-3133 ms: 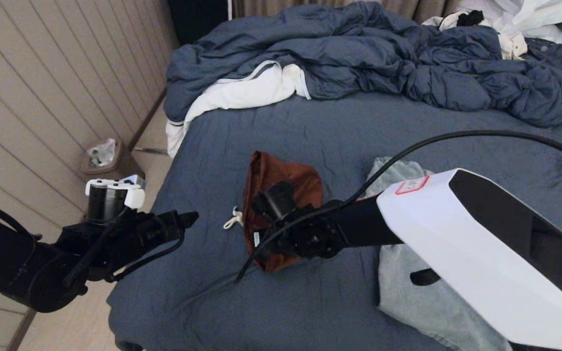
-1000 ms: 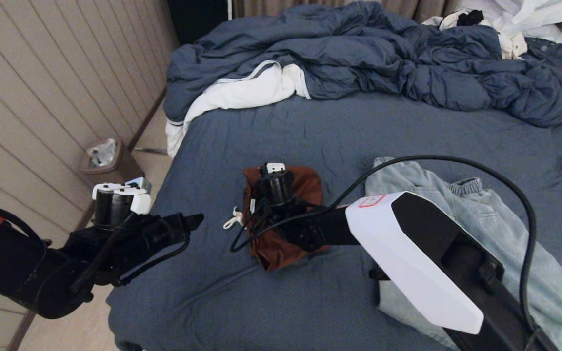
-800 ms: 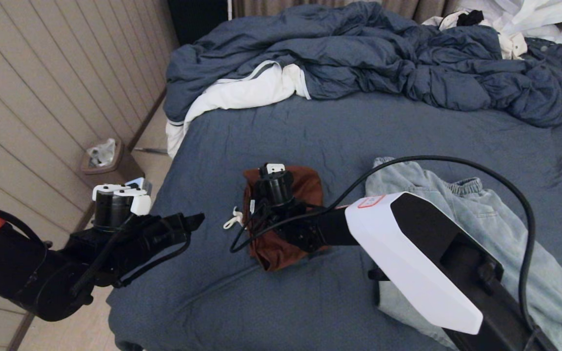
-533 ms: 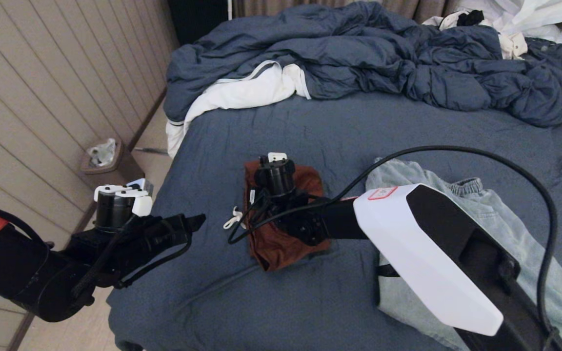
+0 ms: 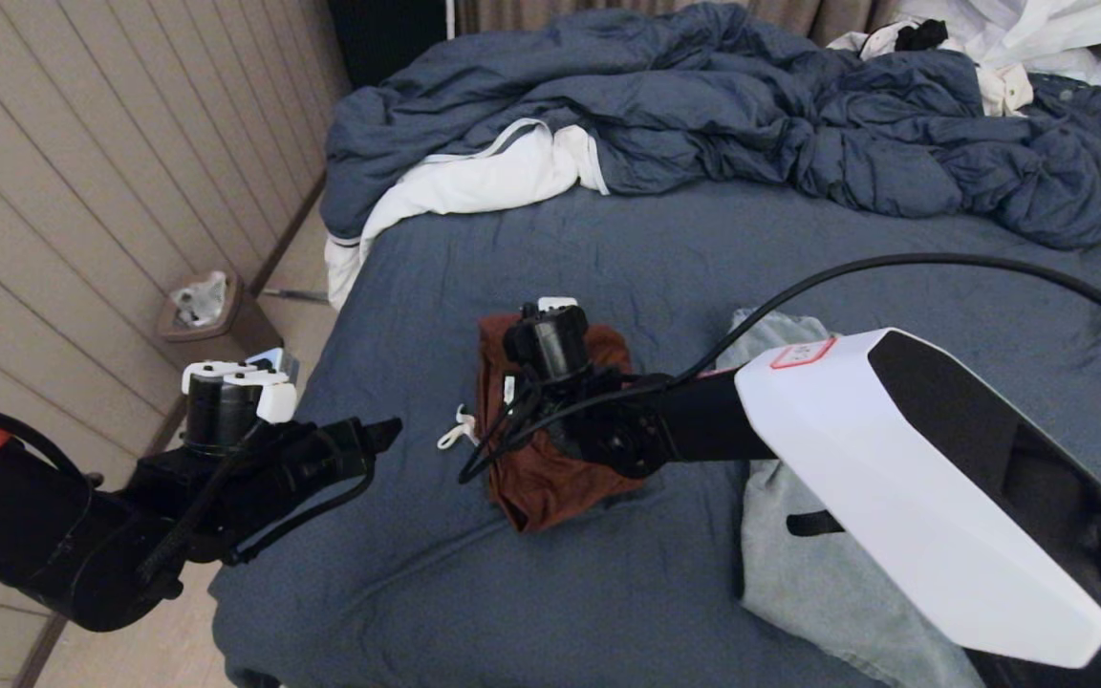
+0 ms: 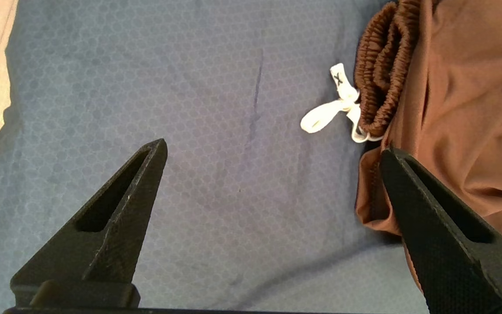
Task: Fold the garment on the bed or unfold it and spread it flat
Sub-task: Fold the brown shorts
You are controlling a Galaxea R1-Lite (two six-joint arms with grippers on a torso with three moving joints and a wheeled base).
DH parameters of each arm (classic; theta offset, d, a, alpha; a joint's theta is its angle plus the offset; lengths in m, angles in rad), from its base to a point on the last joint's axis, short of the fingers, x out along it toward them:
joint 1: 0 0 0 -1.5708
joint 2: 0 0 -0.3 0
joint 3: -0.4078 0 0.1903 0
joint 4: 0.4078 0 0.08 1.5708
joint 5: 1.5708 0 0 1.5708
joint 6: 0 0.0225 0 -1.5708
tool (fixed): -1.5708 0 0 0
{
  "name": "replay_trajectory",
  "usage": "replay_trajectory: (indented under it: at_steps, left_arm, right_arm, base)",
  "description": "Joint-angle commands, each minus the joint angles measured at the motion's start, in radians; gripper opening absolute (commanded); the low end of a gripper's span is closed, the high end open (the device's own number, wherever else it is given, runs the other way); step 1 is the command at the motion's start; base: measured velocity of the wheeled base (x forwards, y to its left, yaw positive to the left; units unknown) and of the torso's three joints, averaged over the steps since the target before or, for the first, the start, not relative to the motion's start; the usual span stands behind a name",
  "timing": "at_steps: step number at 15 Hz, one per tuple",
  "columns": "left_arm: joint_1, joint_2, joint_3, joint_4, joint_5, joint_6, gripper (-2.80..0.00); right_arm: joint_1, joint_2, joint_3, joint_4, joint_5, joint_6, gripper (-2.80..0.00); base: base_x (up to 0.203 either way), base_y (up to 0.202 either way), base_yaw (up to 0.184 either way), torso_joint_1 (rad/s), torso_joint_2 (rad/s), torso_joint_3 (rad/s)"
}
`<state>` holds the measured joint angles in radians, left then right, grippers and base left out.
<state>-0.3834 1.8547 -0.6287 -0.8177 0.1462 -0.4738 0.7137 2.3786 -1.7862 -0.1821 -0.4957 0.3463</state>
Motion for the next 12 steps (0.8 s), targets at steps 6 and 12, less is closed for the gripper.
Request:
replay_trajectory:
  at_steps: [6, 12]
  left_arm:
    - [0.0, -0.005, 0.0, -0.005, 0.003, -0.003, 0.0]
    - [0.0, -0.008, 0.0, -0.005, 0.003, -0.002, 0.0]
  right_arm:
    - [0.09, -0.026, 0.178, 0.004, 0.006, 0.014, -2.8]
    - [0.183, 0.066, 0.148, 0.002, 0.006, 0.011, -2.8]
  base:
    - [0.0, 0.0, 0.0, 0.0, 0.0, 0.0]
    - [0.0, 0.0, 0.0, 0.0, 0.0, 0.0]
